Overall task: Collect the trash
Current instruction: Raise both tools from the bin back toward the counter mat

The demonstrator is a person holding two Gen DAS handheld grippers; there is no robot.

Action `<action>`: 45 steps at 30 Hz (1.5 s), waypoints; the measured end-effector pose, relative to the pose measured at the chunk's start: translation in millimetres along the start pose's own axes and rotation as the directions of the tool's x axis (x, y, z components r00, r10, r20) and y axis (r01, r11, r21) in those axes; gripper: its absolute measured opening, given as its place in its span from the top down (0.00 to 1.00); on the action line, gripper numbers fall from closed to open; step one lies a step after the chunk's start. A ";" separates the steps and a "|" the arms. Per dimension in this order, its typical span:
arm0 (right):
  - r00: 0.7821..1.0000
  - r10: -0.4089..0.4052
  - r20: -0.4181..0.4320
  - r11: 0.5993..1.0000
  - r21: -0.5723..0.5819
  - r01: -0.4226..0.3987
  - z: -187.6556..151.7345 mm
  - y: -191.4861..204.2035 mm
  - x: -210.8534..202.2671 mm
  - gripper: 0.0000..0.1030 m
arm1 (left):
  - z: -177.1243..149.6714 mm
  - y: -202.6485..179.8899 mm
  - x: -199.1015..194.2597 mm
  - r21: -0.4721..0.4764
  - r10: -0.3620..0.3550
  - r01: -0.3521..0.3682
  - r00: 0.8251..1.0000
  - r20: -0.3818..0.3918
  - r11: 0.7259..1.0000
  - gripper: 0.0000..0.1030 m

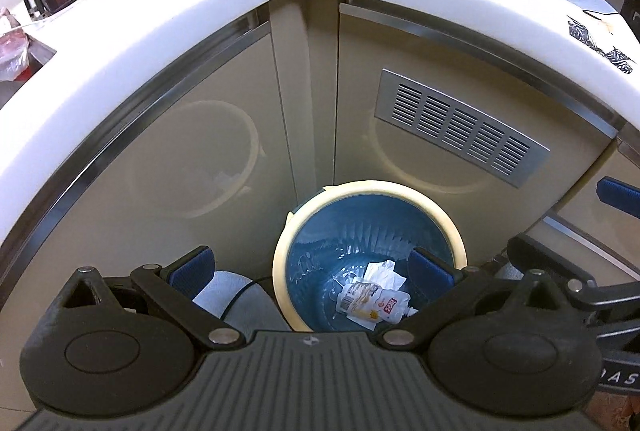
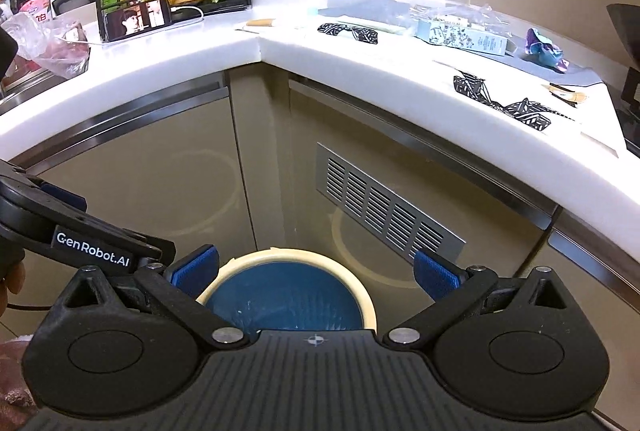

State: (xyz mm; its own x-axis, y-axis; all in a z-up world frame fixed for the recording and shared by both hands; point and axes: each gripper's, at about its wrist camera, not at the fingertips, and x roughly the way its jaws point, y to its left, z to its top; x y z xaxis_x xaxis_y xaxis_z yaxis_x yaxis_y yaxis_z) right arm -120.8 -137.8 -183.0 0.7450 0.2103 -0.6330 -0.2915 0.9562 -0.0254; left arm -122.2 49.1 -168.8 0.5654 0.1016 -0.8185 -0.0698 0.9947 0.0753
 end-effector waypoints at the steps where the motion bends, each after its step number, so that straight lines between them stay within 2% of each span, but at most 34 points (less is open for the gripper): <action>1: 1.000 0.000 -0.001 1.000 0.001 0.000 0.0 -0.4 -0.1 0.00 | -0.3 -0.1 -0.4 0.000 0.000 0.000 1.000 0.002 1.000 0.00; 16: 1.000 0.002 0.013 1.000 -0.008 -0.002 5.1 -1.0 -2.1 0.00 | 5.9 4.0 -6.0 -0.022 -0.001 0.002 1.000 0.023 1.000 0.00; 26: 0.998 0.021 0.062 1.000 -0.015 -0.020 28.3 -5.7 -5.3 0.00 | 22.0 4.2 -13.6 -0.028 -0.012 0.013 0.998 0.060 1.000 0.00; 34: 0.989 -0.003 0.149 1.000 -0.009 0.004 58.5 -20.0 -12.9 0.00 | 55.2 7.4 -25.0 -0.042 -0.002 0.008 0.991 0.135 0.999 0.00; 39: 0.973 -0.064 0.220 0.997 0.055 0.053 82.3 -41.9 -15.9 0.00 | 87.3 7.3 -28.7 -0.049 0.013 -0.005 0.984 0.179 0.999 0.00; 45: 0.954 -0.122 0.275 0.986 0.143 0.085 113.2 -76.5 -9.2 0.00 | 128.8 1.7 -37.8 -0.040 0.036 -0.027 0.964 0.262 0.999 0.00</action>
State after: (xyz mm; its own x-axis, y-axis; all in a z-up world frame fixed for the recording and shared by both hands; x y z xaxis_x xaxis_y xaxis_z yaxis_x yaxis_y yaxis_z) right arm -37.4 -189.9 -87.6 0.9112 0.1397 -0.3875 -0.1381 0.9899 0.0321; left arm -37.8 48.9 -64.4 0.7580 0.1377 -0.6376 -0.1173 0.9903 0.0744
